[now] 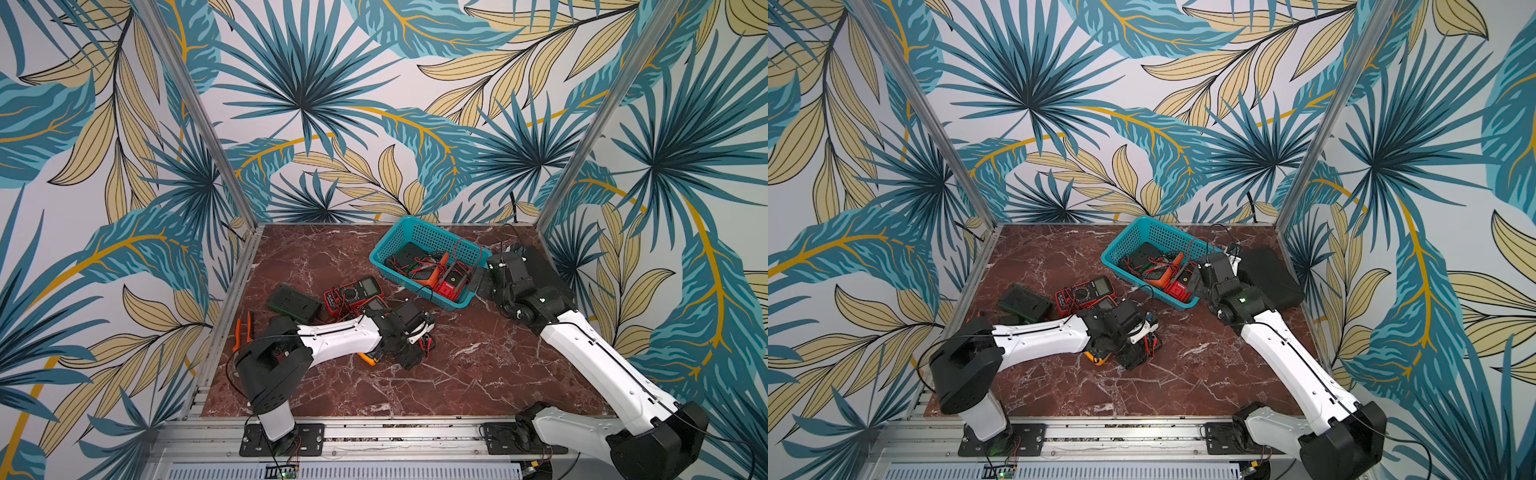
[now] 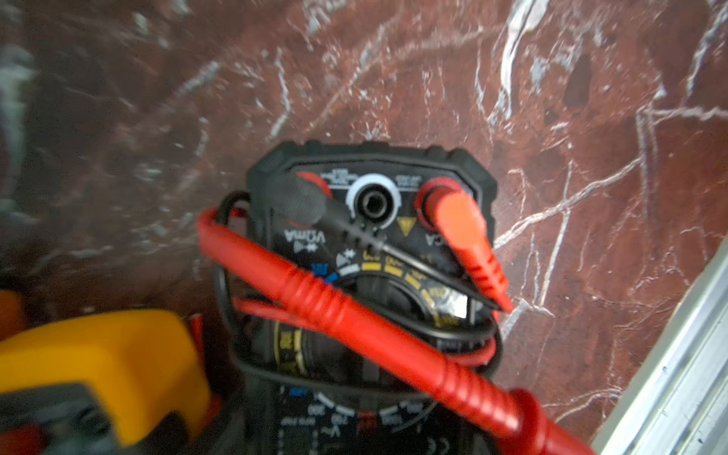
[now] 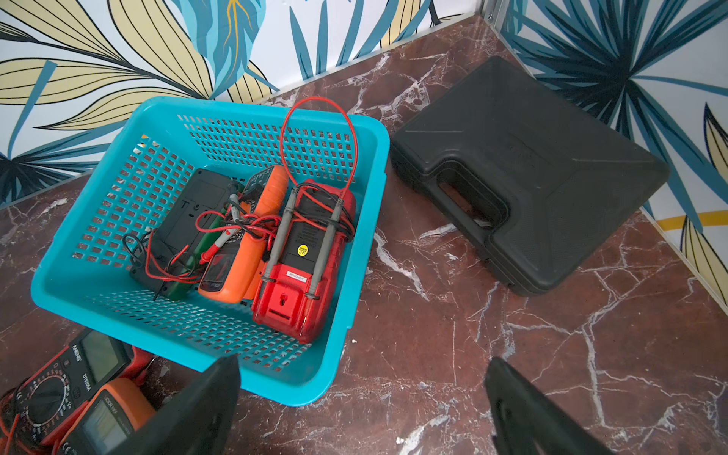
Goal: Put the multimeter into the basket
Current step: Pick up the multimeter from the center of the board, then place the multimeter in the basket.
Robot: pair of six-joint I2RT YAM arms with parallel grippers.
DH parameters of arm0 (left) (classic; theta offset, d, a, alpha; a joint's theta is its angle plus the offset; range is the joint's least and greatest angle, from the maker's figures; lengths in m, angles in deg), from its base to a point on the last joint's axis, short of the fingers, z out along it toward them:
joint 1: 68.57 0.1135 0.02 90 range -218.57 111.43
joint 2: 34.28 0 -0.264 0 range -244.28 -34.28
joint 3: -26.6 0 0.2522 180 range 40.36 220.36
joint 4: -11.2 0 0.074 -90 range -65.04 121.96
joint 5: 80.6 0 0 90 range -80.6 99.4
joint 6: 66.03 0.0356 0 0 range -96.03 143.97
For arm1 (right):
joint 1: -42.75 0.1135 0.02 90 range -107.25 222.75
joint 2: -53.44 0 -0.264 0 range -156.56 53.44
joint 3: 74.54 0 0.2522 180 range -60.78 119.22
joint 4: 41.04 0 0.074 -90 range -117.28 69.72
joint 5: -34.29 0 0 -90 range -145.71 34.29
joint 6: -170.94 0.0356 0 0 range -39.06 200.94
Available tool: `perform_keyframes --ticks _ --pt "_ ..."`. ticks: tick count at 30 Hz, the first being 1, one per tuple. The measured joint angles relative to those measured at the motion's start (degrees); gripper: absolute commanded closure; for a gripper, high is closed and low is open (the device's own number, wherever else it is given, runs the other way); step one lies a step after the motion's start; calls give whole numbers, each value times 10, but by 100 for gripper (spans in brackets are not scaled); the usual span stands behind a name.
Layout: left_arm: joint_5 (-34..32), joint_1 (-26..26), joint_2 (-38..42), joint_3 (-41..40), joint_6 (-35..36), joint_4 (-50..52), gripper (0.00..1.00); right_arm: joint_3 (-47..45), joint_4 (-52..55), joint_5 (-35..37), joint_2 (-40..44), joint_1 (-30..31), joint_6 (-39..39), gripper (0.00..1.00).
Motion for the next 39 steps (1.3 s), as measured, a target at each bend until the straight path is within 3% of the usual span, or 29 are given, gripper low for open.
perform_keyframes --ticks 5,12,19,27,33,39 --pt "-55 15 68 38 -8 3 100 0 0 11 23 -3 -2 1" --pt "-109 107 68 147 15 -12 100 0 0 19 52 -3 -5 1" --pt "-109 182 -58 312 59 -21 100 -5 0 19 51 -4 -6 1" --pt "-92 230 -233 486 81 15 97 -5 -1 16 43 -4 -6 1" --pt "-91 245 -297 527 86 51 94 -5 -3 8 24 -4 -6 0" --pt "-67 246 -310 527 90 77 91 -5 -7 -3 15 -4 -6 1"
